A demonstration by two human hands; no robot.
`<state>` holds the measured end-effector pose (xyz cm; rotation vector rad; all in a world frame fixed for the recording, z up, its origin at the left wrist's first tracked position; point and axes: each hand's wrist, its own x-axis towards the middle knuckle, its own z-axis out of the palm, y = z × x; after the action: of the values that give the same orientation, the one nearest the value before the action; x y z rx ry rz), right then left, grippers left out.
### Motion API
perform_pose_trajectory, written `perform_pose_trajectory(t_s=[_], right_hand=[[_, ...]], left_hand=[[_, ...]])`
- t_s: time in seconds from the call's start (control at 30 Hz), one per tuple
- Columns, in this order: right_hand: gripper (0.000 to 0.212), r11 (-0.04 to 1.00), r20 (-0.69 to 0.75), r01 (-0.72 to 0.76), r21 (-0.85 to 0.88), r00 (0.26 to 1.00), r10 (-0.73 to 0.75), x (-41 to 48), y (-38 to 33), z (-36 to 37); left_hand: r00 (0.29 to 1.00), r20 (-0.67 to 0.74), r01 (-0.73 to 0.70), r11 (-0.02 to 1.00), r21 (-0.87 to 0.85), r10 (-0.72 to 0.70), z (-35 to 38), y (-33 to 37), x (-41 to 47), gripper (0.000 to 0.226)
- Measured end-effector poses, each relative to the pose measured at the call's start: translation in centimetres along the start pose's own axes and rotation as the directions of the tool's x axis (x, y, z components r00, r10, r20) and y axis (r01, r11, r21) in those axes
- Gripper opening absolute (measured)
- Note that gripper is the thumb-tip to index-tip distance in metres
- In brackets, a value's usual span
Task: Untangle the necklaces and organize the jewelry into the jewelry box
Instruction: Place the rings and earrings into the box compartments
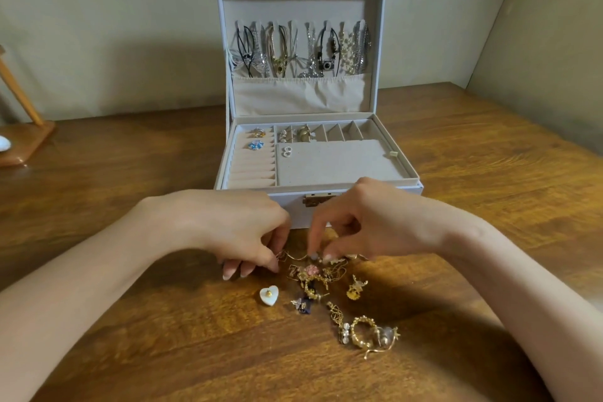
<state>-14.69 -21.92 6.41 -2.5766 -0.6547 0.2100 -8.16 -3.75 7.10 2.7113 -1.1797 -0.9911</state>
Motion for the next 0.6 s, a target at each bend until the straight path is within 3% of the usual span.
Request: perform_pose_trajectory(t_s=[0.1,0.17,0.33,0.5,0.6], right_hand=[[0.018,0.991,0.096,0.088,-0.1,0.992,-0.078,0.3,-1.1,1.4],[0.018,0.979,0.082,0.106,-0.172,0.992,-0.093,0.5,-1.3,2.0],[0.016,0.998,-0.022,0.053,-0.026,0.998,-0.054,-0.4,-0.6,-0.3],[0.009,0.99,-0.062,-0.037,0.138,0.997,0.046,-1.4,0.4,-1.9],[0.009,0.985,-0.049,-0.07,0.16,0.996,0.079,-1.1,0.7,-1.4]], left_hand=[[1.0,-0.004,0.015,1.0,0.009,-0.015,-0.2,0.0,0.0,0.009],[1.0,-0.008,0.012,1.0,0.01,-0.012,-0.4,-0.1,0.0,0.01],[0.996,-0.048,-0.072,0.997,-0.029,0.07,-0.8,0.0,-0.7,0.015],[0.929,0.0,-0.368,0.924,-0.106,0.37,0.1,2.1,-1.7,0.01],[0.831,-0.122,-0.52,0.836,0.177,0.543,2.4,3.2,-0.4,0.021]])
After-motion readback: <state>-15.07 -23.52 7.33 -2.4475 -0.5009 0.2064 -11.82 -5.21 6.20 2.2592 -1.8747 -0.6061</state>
